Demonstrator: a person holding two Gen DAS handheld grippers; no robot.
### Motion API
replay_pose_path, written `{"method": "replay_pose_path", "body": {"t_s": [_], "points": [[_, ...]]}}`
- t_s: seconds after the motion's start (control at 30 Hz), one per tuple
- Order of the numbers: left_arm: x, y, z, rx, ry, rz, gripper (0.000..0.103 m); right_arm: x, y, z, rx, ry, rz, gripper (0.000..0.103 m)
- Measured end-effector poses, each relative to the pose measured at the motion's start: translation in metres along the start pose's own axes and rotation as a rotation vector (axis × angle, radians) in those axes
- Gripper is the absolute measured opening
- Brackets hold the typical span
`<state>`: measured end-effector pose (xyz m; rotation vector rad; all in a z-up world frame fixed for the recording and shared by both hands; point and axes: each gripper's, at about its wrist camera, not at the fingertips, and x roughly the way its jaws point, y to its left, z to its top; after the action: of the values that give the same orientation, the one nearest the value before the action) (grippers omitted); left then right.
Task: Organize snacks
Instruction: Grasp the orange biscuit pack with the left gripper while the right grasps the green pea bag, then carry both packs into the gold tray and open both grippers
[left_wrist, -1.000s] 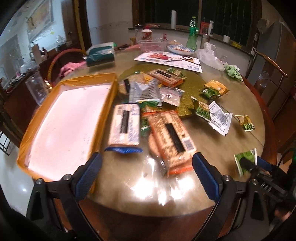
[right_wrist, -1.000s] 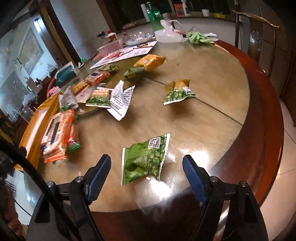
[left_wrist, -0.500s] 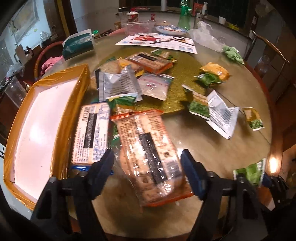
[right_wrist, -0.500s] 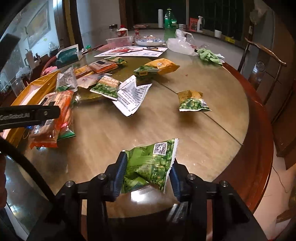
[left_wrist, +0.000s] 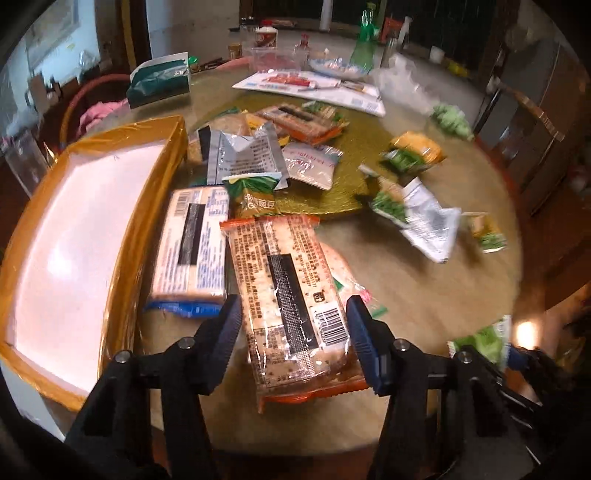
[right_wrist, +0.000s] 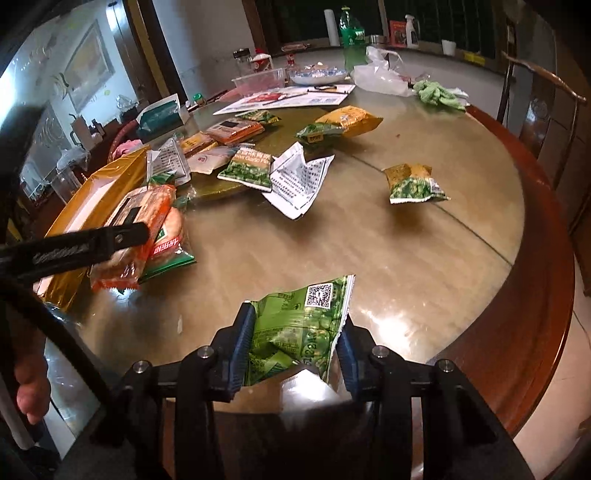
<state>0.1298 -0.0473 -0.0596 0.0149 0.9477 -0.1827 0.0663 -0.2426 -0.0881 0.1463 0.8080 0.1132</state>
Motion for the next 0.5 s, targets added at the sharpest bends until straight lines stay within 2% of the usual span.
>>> {"method": "replay_pose_path", "body": {"t_s": [0.13, 0.27, 0.33, 0.5], "points": [[-0.028, 0.015, -0.009, -0.048, -0.051, -0.047, 0.059, -0.010, 0.011, 0.000, -0.015, -0.031, 0.009, 0.042], [-0.065, 0.049, -0.017, -0.164, -0.093, -0.111, 0.059, -0.019, 0.031, 0.004, -0.024, -0.061, 0.087, 0.042], [-0.082, 0.063, -0.020, -0.195, -0.127, -0.108, 0.059, -0.026, 0.051, 0.009, -0.056, -0.077, 0.103, 0.042], [-0.111, 0.108, -0.021, -0.255, -0.204, -0.064, 0.059, -0.035, 0.104, 0.025, -0.144, -0.099, 0.216, 0.042]]}}
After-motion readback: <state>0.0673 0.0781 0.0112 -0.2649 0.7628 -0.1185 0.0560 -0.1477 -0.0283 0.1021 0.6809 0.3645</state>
